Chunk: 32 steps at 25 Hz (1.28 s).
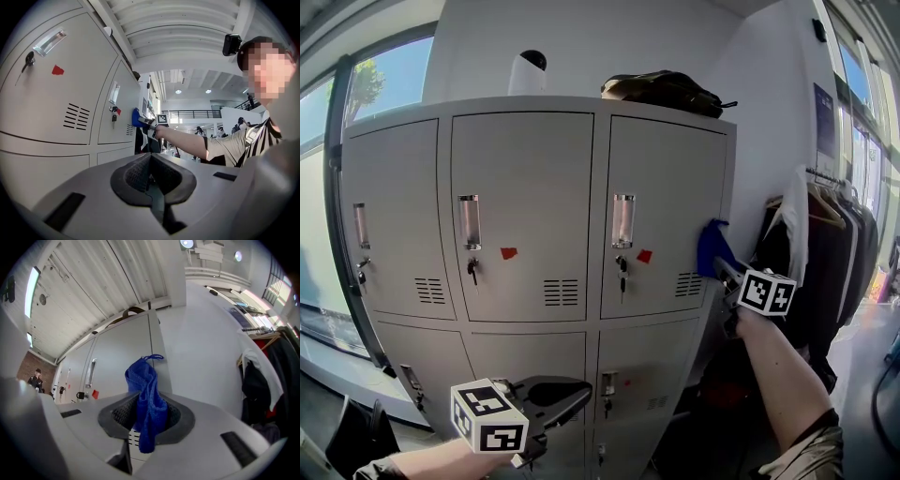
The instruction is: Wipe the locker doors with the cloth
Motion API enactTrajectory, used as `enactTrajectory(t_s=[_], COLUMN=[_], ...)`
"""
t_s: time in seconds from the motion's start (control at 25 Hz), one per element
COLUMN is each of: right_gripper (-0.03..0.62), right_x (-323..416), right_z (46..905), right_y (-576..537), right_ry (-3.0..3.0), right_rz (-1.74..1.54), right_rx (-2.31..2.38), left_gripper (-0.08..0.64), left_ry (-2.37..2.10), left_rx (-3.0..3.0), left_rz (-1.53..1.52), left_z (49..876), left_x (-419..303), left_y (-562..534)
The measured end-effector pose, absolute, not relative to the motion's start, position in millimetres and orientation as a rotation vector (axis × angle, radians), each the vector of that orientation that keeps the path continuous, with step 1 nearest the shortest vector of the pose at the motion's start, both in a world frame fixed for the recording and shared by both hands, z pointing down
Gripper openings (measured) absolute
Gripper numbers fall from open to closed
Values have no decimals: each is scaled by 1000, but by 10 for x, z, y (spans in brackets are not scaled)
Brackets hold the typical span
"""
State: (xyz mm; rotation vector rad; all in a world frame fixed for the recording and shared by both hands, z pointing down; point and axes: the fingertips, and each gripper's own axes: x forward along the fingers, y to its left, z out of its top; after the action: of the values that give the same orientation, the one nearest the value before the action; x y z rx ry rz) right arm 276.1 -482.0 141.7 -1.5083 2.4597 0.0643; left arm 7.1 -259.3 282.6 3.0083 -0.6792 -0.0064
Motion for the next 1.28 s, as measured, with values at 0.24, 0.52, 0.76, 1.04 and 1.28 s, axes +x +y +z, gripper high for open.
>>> enactTrajectory(t_s=[0.24, 0.52, 0.76, 1.04, 1.28], right_gripper=[78, 78, 78, 78, 78], right_x=[2807, 1892, 1284, 1205, 1667], right_z=[1450, 1431, 1546, 1654, 1674], right_y=[-4757, -4443, -4413, -4521, -4637], right_ry=[2454, 2616, 2692, 2699, 2655], right_rz=[95, 172, 142, 132, 123], right_rx=[-1530, -1274, -1135, -1115, -1201], left_gripper=[8, 8, 8, 8, 8], left_ry=[-659, -655, -656, -664, -669], left_rx=[3002, 3005, 2995, 2974, 2970], left_rz=[-12, -13, -22, -16, -1], left_z=[2852, 2887, 2910, 2991, 3031], left_x=[139, 148, 135, 112, 119], left_y=[-2608, -2647, -2651, -2663, -2693])
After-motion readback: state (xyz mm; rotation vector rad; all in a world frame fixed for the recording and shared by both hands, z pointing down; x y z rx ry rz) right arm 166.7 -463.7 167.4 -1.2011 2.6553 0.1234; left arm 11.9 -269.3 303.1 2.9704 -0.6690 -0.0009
